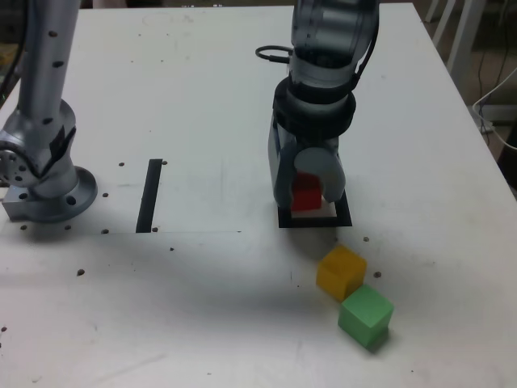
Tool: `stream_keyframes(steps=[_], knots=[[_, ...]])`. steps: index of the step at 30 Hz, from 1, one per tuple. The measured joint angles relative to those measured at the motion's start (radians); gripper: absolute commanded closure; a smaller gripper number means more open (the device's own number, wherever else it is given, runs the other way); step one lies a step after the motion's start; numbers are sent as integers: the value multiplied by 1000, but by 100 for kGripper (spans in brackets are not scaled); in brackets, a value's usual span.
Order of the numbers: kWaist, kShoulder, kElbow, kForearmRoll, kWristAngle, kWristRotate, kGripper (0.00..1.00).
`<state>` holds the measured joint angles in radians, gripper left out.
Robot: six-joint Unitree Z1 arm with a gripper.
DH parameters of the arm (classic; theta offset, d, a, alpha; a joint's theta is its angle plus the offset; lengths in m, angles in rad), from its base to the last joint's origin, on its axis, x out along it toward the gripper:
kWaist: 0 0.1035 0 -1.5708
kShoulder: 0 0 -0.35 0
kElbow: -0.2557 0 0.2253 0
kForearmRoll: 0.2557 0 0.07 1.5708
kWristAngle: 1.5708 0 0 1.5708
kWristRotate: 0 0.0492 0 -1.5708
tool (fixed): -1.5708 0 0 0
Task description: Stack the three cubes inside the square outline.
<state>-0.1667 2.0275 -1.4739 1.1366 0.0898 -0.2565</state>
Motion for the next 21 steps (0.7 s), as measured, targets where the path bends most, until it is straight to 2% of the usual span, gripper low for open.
stream_keyframes(steps=[13,16,21], knots=[[18,1,15,-40,35,8,73],[18,3,17,-42,35,8,64],[18,3,20,-37,20,20,35]])
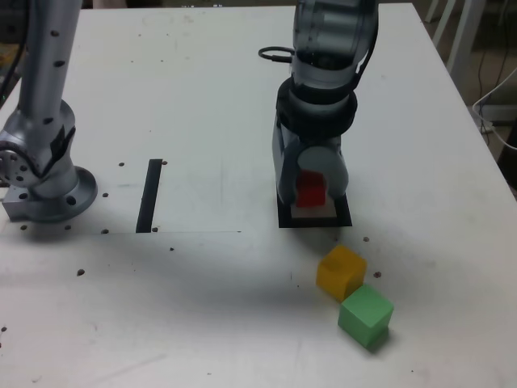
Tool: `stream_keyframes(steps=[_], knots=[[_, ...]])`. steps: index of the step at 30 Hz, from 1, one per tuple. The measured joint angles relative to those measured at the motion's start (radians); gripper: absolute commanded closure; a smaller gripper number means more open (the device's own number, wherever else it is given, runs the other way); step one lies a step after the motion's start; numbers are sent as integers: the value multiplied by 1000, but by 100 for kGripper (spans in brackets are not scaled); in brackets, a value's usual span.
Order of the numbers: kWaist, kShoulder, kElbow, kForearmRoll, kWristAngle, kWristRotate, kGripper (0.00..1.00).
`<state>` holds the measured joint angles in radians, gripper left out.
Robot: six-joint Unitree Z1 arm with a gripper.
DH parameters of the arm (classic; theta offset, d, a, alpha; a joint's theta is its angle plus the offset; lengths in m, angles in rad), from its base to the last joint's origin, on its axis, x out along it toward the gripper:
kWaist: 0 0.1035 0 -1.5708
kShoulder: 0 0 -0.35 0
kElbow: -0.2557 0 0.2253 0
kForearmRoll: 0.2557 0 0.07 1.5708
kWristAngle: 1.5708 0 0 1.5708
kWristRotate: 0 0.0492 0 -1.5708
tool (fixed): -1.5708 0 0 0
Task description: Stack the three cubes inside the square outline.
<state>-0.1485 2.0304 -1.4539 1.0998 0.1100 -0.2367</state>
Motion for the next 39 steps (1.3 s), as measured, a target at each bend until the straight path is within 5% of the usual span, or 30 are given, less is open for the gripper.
stream_keyframes(steps=[5,10,17,22,26,32,39], knots=[[0,0,1,3,-11,25,14],[0,-1,1,3,-10,32,3],[-14,-32,-14,11,13,29,1],[-56,-129,-14,94,68,-46,1],[-94,-155,-31,154,77,-125,1],[-154,-154,-107,225,25,-282,1],[-193,-112,-177,227,-91,-397,3]])
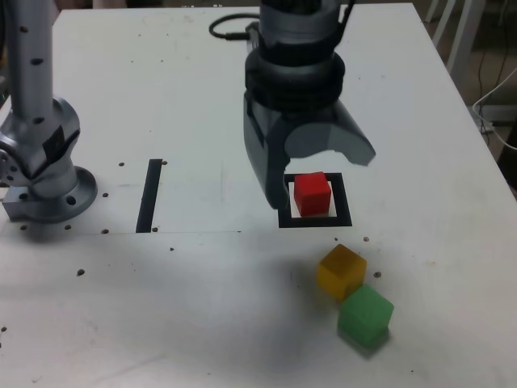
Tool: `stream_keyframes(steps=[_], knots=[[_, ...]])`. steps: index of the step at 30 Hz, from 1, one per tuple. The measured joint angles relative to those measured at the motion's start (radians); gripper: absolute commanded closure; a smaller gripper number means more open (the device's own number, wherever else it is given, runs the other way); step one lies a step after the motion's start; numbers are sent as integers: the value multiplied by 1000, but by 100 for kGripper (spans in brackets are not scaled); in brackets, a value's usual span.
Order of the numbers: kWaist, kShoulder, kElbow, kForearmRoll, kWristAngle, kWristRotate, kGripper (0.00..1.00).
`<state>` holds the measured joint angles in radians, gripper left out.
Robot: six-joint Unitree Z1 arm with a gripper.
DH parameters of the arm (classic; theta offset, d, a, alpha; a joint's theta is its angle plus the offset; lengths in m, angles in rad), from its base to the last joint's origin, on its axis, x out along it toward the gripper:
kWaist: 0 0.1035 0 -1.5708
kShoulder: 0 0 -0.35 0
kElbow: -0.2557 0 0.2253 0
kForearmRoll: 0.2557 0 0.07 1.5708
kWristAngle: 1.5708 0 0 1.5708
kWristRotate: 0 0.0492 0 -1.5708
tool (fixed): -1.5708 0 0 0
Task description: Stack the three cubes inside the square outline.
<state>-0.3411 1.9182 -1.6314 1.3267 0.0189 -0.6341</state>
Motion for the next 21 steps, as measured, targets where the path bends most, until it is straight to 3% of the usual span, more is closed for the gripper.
stream_keyframes(steps=[2,11,16,21], knots=[[-6,21,-27,1,-42,-32,3],[-27,149,-104,-26,-135,-92,3],[-42,201,-115,-52,-150,-110,3],[-43,239,-115,-65,-138,-114,3]])
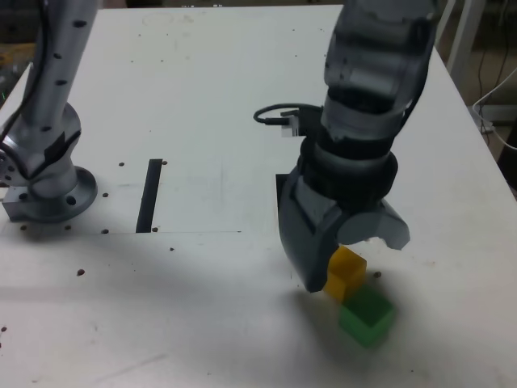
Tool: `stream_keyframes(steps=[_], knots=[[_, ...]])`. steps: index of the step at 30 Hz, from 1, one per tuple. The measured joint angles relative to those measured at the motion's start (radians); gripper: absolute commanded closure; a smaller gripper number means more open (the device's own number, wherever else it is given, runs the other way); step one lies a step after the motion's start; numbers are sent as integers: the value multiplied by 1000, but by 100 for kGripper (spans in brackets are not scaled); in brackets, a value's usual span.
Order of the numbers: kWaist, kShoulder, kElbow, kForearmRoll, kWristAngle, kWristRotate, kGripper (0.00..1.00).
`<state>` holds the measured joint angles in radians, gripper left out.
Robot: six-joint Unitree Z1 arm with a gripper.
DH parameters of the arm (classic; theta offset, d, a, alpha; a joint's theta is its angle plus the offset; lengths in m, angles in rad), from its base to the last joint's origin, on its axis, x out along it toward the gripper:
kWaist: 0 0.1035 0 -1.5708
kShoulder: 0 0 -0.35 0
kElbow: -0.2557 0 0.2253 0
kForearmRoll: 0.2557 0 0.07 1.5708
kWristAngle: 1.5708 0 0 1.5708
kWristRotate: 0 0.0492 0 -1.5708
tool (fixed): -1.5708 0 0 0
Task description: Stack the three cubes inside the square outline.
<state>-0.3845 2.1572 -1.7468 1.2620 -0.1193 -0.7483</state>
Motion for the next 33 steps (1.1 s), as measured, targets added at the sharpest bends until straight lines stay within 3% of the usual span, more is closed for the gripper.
stream_keyframes(steps=[10,16,24,33], knots=[[4,46,0,-17,16,-11,6],[11,59,0,-17,16,-16,19],[11,60,0,-10,16,-31,45],[12,59,3,-26,21,-35,49]])
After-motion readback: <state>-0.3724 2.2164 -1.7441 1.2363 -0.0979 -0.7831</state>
